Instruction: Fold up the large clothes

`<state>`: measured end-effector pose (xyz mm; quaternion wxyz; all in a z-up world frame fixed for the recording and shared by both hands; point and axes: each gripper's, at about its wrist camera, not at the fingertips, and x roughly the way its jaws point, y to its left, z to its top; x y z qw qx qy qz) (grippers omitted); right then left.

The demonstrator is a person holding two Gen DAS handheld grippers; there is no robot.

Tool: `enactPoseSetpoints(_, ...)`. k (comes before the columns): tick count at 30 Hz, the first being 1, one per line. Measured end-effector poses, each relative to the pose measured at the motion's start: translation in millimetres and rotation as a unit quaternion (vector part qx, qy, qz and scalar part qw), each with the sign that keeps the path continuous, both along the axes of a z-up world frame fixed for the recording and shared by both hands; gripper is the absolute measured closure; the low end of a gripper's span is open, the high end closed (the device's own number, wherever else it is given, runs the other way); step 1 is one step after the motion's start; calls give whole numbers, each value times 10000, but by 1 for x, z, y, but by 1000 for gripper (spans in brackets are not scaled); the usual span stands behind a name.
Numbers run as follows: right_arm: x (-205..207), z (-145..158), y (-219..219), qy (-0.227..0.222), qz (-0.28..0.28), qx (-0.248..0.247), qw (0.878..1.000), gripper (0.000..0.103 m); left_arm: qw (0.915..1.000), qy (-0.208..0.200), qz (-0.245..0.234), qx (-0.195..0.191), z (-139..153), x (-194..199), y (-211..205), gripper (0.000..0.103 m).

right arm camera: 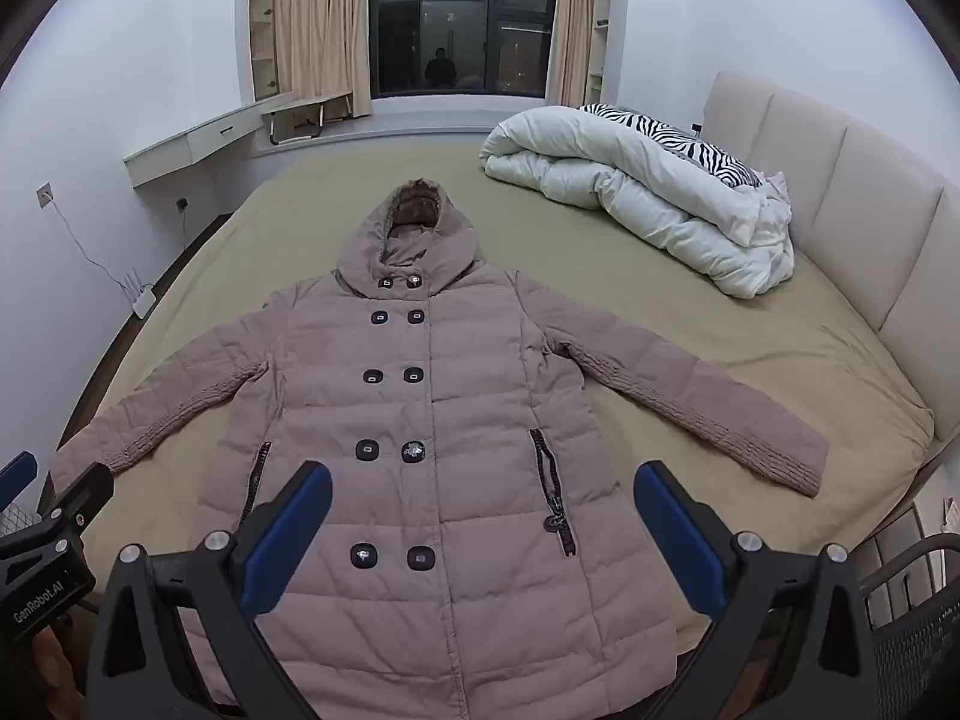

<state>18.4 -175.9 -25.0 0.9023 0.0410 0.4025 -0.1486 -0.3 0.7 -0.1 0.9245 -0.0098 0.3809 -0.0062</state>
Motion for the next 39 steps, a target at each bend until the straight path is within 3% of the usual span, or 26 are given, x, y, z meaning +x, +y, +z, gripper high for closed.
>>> enactPoseSetpoints(39,0,-8,4,48,-5,-18,10000,0,10000,36,-11,90,-3,-2,0,0)
